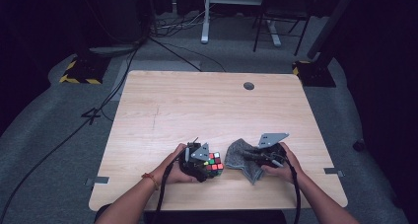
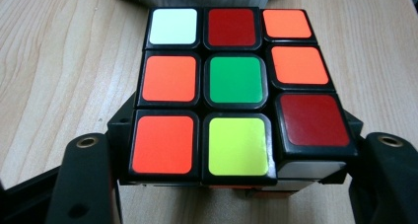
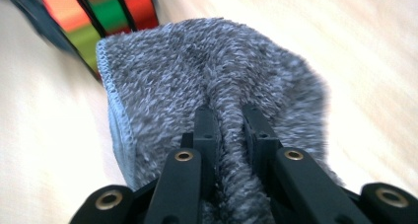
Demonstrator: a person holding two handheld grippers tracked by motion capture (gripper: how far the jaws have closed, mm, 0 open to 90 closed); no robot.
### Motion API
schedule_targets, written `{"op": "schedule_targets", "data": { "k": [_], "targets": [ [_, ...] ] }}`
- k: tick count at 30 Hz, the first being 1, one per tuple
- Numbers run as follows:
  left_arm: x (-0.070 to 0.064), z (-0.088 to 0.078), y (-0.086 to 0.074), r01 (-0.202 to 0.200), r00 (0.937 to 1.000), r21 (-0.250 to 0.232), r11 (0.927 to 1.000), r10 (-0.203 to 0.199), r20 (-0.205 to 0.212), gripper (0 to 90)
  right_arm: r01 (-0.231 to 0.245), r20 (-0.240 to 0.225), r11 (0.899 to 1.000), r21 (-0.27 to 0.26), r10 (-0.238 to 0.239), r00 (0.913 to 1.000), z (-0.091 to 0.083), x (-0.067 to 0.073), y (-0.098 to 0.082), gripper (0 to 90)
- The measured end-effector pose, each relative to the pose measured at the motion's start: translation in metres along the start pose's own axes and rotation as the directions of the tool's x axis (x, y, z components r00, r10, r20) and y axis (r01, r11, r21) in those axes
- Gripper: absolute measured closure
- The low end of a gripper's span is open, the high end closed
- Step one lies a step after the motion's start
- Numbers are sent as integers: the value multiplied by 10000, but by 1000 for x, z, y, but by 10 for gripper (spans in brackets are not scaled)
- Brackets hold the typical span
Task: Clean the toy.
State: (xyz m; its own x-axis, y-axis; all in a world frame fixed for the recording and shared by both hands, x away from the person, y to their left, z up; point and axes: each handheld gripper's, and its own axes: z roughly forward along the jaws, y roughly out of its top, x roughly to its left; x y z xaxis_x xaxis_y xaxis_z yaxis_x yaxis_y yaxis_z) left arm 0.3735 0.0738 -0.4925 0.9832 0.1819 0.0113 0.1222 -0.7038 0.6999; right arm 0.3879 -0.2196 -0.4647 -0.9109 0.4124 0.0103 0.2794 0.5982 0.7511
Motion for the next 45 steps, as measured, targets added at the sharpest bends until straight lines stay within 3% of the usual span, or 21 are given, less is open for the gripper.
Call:
{"op": "schedule_targets", "data": {
  "k": [3,5,11,13,16,21,23,27,31,32,33,35,41,45],
  "targets": [
    [-2,1,4,-160,9997,11,9999,160,-163,336,-223,-642,9960,-868,167,9978,-6,4,3,799],
    [-5,1,8,-256,9993,-52,9997,254,-261,337,-108,-793,9951,-983,30,9968,-5,10,6,798],
    [-14,-9,27,-593,9979,-1155,9915,558,-334,337,28,-1446,9833,-1819,-296,9890,-6,25,17,794],
    [-16,-16,33,-659,9968,-1535,9859,580,-548,338,33,-1428,9805,-1963,-319,9892,-7,29,20,791],
    [-15,-23,35,-680,9944,-1628,9843,536,-913,338,-52,-1168,9760,-2178,-208,9929,-7,33,22,792],
    [-8,-32,33,-355,9919,-1843,9822,122,-1261,337,557,-565,9842,-1680,-660,9962,-3,39,24,792],
    [-7,-32,32,-393,9895,-1684,9849,149,-1439,337,517,-796,9795,-1948,-683,9945,-5,40,23,792],
    [-6,-29,34,-255,9915,-1663,9857,36,-1304,334,652,-887,9688,-2391,-887,9921,-10,43,27,792],
    [-10,-17,39,-543,9906,-950,9940,417,-1300,329,773,-1041,9572,-2789,-1101,9885,-9,48,32,793],
    [-12,-14,40,-773,9885,-682,9947,675,-1353,331,920,-1028,9563,-2775,-1247,9869,-8,50,34,793],
    [-14,-11,41,-896,9866,-452,9950,825,-1406,332,1086,-914,9575,-2671,-1373,9863,-6,54,37,793],
    [-14,-11,40,-862,9873,-430,9953,795,-1378,334,1296,-724,9586,-2534,-1524,9857,-4,57,38,793],
    [-16,-16,43,-1070,9832,-489,9931,984,-1538,336,1029,-544,9653,-2401,-1192,9914,-4,50,37,794],
    [-16,-19,43,-1023,9828,-559,9932,922,-1599,337,784,-415,9785,-1910,-878,9953,0,40,31,795]
  ]
}}
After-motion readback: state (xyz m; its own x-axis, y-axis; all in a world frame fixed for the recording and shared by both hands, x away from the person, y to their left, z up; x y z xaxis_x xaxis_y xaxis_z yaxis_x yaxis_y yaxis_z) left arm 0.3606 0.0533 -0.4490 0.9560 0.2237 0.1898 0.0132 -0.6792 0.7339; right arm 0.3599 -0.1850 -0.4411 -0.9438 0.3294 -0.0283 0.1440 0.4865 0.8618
